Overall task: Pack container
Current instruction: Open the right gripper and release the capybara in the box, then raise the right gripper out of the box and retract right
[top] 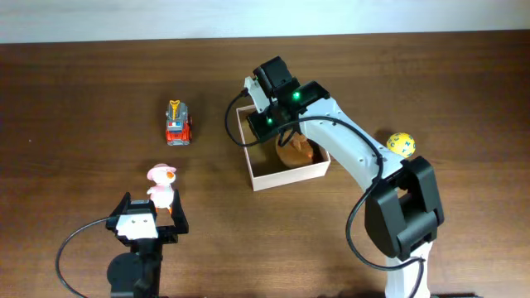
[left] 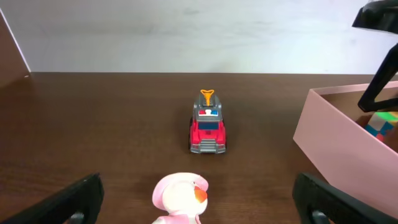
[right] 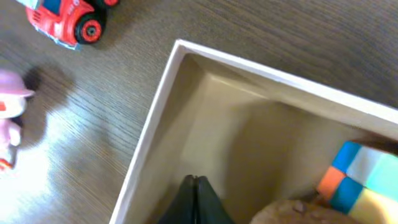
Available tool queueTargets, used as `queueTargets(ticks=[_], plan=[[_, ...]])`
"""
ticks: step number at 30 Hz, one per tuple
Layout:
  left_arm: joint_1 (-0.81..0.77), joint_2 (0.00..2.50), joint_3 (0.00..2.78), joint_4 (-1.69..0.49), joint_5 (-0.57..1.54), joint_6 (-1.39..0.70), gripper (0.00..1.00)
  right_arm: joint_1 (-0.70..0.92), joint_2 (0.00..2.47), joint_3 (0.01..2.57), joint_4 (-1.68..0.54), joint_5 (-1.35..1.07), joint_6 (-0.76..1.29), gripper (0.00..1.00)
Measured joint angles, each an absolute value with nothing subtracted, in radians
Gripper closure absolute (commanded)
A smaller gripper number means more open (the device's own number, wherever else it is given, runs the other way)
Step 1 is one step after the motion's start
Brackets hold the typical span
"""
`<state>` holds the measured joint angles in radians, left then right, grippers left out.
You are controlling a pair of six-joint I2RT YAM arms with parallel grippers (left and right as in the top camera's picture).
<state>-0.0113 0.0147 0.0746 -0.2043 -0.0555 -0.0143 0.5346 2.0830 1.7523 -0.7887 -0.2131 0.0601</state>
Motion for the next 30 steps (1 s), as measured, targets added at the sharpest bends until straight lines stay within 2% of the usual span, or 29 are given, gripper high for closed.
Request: queueTargets(ticks=[10, 23, 30], plan=[[-0.011, 0.015, 0.075, -0.204, -0.056, -0.014, 0.01, 0.547, 2.143, 1.752, -0.814, -0.235, 0.141, 0.96], [-0.011, 0.015, 0.075, -0.204, -0.055, -0.014, 0.01, 0.570, 2.145, 1.752, -0.600, -0.313, 0.249, 0.96], [-0.011, 0.015, 0.075, -0.204, -0.055, -0.014, 0.01, 0.537, 2.145, 1.752, -0.585, -0.303, 0.297, 0.96]])
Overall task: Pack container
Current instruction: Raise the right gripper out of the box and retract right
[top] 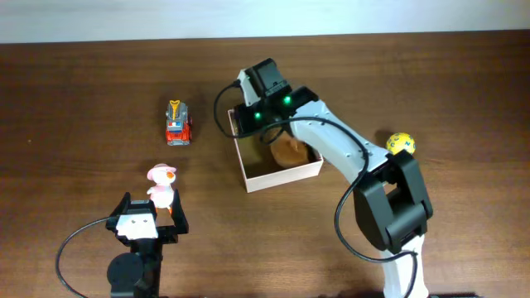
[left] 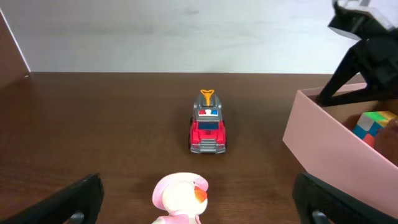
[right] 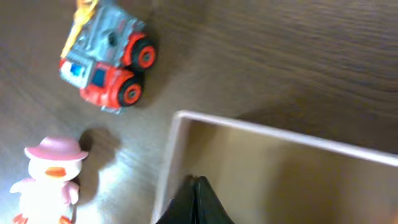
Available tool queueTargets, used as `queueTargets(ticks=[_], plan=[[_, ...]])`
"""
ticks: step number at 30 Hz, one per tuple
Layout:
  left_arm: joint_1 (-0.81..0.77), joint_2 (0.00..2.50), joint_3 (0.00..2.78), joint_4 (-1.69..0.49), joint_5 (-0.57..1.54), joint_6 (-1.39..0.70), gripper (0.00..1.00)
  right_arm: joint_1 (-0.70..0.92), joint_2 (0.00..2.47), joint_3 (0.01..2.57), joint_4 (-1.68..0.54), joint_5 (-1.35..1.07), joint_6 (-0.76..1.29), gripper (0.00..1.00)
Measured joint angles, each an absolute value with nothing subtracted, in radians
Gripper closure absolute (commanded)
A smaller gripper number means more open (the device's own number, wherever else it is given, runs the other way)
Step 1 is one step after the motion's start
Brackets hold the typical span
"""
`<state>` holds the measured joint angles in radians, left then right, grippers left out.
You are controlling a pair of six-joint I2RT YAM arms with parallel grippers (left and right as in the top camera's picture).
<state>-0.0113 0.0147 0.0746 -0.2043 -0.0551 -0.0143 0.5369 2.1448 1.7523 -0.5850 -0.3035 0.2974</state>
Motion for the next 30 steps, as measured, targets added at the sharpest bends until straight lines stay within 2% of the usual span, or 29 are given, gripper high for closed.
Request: queueTargets(ticks=[1, 2, 3, 6, 9, 11, 13, 14, 22, 30], plan=[[-0.011, 0.015, 0.075, -0.204, -0.055, -0.015, 0.01, 0.524, 2.145, 1.753, -0.593, -0.302, 0.302, 0.94], [-0.011, 0.015, 0.075, -0.204, -0.055, -0.015, 0.01, 0.507, 2.145, 1.755, -0.611, -0.301, 0.307, 0.83], [-0.011, 0.015, 0.075, -0.204, -0.055, -0.015, 0.01, 0.490, 2.145, 1.758, -0.630, -0.300, 0.316, 0.78], [-0.011, 0.015, 0.075, -0.204, -0.055, -0.014, 0.01, 0.429, 2.145, 1.795, -0.702, -0.295, 0.316, 0.72], [-0.011, 0.015, 0.075, -0.205, -0.056, -0.014, 0.01, 0.363, 2.145, 1.884, -0.782, -0.292, 0.313, 0.55], [-0.011, 0.015, 0.075, -0.204, -0.055, -0.015, 0.01, 0.327, 2.145, 1.954, -0.836, -0.290, 0.303, 0.34], [-0.011, 0.015, 0.075, -0.205, -0.056, -0.015, 0.01, 0.294, 2.145, 2.041, -0.910, -0.287, 0.276, 0.05], [-0.011, 0.015, 0.075, -0.205, -0.055, -0.015, 0.01, 0.282, 2.145, 2.076, -0.937, -0.282, 0.265, 0.01], [-0.011, 0.015, 0.075, -0.204, -0.055, -0.015, 0.01, 0.198, 2.141, 2.235, -1.190, -0.018, 0.206, 0.01], [-0.011, 0.015, 0.075, -0.204, -0.055, -0.014, 0.01, -0.045, 2.142, 2.236, -1.369, 0.142, 0.201, 0.01]])
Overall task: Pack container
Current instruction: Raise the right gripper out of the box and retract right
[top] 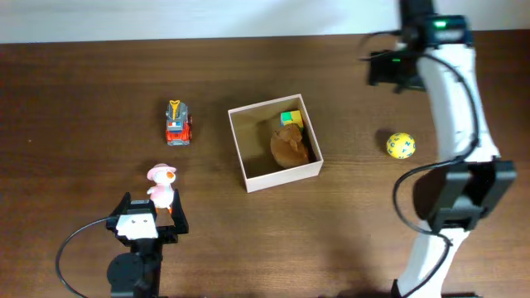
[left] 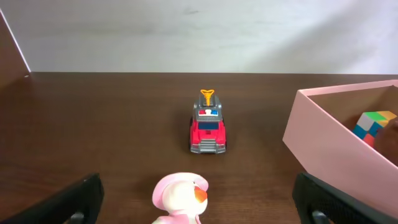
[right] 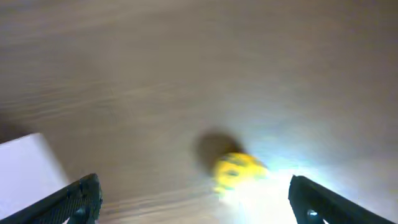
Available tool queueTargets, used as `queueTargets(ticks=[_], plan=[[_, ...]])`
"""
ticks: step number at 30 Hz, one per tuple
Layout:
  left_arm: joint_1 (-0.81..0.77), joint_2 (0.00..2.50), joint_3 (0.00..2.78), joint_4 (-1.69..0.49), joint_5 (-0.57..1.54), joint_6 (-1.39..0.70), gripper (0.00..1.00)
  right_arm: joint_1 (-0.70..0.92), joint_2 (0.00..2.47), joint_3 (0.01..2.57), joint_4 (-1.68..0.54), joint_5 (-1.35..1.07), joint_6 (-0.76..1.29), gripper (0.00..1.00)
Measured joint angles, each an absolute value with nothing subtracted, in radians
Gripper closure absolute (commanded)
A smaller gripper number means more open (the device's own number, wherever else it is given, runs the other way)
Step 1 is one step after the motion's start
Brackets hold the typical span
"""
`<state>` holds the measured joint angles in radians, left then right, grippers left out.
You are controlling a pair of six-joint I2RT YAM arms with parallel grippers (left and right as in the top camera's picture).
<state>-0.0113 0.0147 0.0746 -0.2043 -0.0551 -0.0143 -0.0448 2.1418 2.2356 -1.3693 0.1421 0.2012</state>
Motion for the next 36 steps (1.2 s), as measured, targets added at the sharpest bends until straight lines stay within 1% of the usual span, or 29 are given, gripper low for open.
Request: queueTargets(ticks=[2, 5, 36], plan=[[-0.011, 0.015, 0.075, -0.204, -0.056, -0.015, 0.01, -0.091, 2.142, 2.236, -1.376, 0.154, 0.202, 0.01], [-0.011, 0.015, 0.075, -0.205, -0.055, -0.015, 0.01, -0.118, 2.142, 2.236, -1.381, 0.161, 0.202, 0.01], [-0.011, 0.015, 0.075, -0.205, -0.056, -0.015, 0.01, -0.117, 2.142, 2.236, -1.389, 0.161, 0.202, 0.01]])
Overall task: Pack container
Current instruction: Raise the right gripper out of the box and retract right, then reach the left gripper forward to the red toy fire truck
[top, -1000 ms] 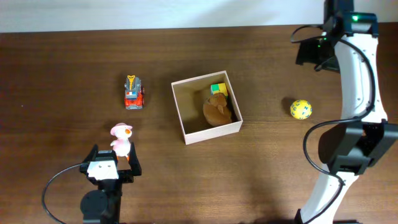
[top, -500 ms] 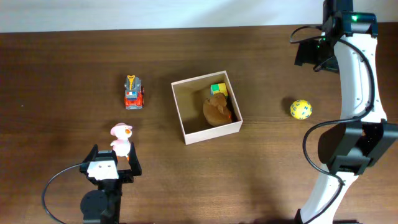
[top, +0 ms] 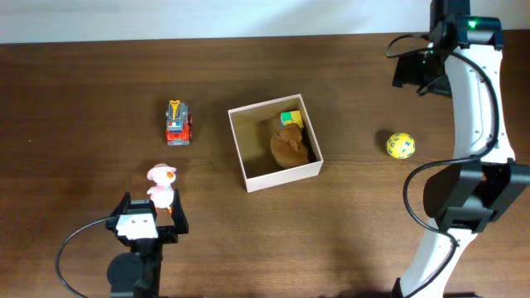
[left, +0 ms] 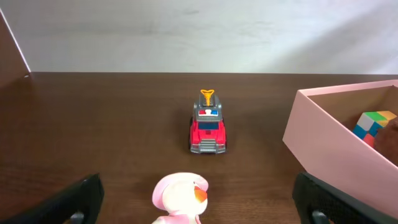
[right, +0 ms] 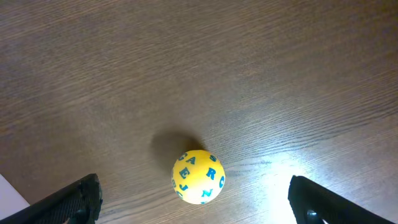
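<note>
An open cream box (top: 248, 170) stands mid-table and holds a brown toy (top: 289, 146) and a coloured cube (top: 291, 119); the left wrist view shows its wall (left: 323, 149). A yellow ball with blue letters (top: 400, 146) lies right of the box. My right gripper (right: 196, 202) hangs open high above the ball (right: 198, 176), its fingertips (right: 78, 199) wide at the frame's bottom corners. A pink duck (top: 161, 184) stands at the front left, right before my open left gripper (left: 198, 202). A red toy truck (top: 178, 123) sits beyond the duck (left: 180, 196).
The right arm (top: 472, 91) reaches up along the table's right side to the far edge. A pale wall (left: 186, 31) backs the dark wooden table (top: 83, 83).
My right gripper has shifted a little to the right near the far edge, and the yellow ball now shows sharply between its open fingers. The left arm, box and toys have not moved.
My right gripper was shut with its tips inside the box beside the brown toy. Then it was still shut at the box's left wall, and the box had shifted slightly left. Later it was open, far right over the yellow ball, and remains there now.
</note>
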Available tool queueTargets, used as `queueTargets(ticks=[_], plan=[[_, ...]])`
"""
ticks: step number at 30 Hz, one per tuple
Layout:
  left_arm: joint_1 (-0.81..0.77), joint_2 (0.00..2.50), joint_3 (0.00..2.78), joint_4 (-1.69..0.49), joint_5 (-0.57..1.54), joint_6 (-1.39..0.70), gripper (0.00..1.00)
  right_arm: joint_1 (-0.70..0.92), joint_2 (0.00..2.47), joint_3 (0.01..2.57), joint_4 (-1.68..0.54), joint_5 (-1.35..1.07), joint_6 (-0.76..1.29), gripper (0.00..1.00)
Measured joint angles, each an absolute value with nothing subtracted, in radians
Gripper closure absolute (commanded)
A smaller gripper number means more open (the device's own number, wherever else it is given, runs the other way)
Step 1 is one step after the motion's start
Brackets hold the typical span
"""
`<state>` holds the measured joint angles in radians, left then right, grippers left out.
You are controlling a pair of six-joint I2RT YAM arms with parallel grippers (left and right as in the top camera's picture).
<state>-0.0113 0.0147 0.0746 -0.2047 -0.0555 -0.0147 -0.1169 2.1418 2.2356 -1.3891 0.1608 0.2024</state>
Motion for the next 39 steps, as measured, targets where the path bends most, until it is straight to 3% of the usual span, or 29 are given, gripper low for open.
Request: queueTargets(ticks=[10, 17, 21, 28, 35, 39], plan=[[-0.011, 0.015, 0.074, -0.197, -0.056, -0.015, 0.01, -0.117, 2.142, 2.236, -1.389, 0.161, 0.202, 0.01], [-0.011, 0.015, 0.076, -0.065, -0.056, -0.019, 0.01, -0.117, 2.142, 2.236, -1.390, 0.161, 0.201, 0.01], [-0.011, 0.049, 0.148, -0.127, -0.056, -0.023, 0.01, -0.117, 2.142, 2.236, -1.390, 0.161, 0.201, 0.01], [-0.011, 0.391, 0.617, -0.348, -0.079, -0.023, 0.01, -0.117, 2.142, 2.236, -1.391, 0.160, 0.202, 0.01], [-0.011, 0.937, 1.222, -0.659, -0.105, -0.023, 0.01, -0.117, 2.142, 2.236, -1.392, 0.161, 0.202, 0.01], [-0.010, 1.218, 1.509, -0.730, -0.105, -0.023, 0.01, -0.117, 2.142, 2.236, -1.392, 0.161, 0.202, 0.01]])
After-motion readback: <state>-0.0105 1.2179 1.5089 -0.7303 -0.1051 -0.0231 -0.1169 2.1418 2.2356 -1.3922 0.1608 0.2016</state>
